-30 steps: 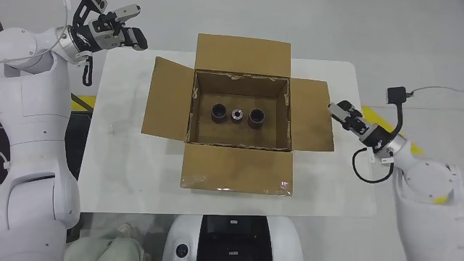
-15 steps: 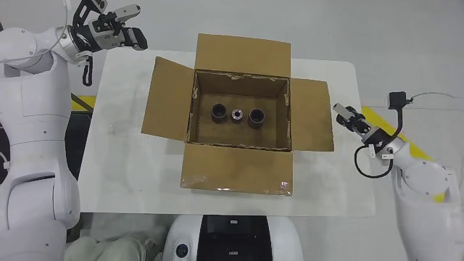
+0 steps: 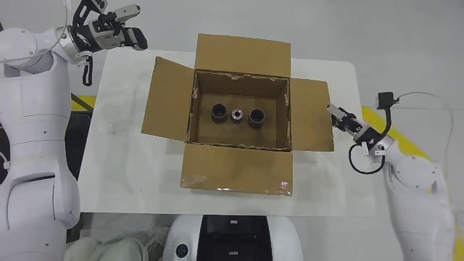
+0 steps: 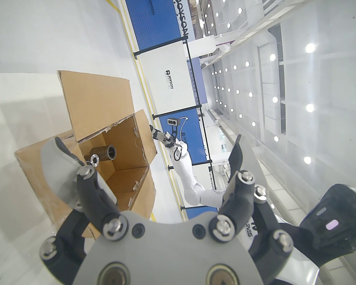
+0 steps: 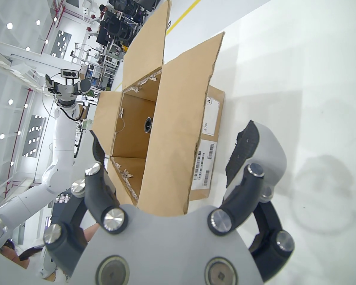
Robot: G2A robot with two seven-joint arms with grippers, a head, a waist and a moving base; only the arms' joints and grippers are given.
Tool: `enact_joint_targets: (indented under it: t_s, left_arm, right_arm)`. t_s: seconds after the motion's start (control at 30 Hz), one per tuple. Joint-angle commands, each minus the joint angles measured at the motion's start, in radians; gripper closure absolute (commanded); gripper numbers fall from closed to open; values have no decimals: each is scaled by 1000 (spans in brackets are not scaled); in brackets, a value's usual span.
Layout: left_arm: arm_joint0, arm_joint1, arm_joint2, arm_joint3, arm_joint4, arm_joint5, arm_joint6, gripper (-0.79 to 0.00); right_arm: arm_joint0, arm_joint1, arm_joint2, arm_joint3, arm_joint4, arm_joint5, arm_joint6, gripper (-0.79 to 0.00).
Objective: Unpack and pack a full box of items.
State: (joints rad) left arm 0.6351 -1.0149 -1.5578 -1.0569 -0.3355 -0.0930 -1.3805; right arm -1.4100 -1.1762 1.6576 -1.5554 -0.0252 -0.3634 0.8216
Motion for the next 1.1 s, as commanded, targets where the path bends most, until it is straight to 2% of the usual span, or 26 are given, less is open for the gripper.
enact_joint_targets:
  t_s: [0.0,0.63,1.07]
  left_arm:
    - [0,0,0,0,0,0,0,-785]
    - [0,0,0,0,0,0,0,-785]
    - [0,0,0,0,0,0,0,-785]
  right_arm:
    - [8,1,-13,3,20,-22,18,-785]
    - [44,18,-67,-196,96,-89,87,-785]
    - [186,15,-246,-190,59,-47,123,-785]
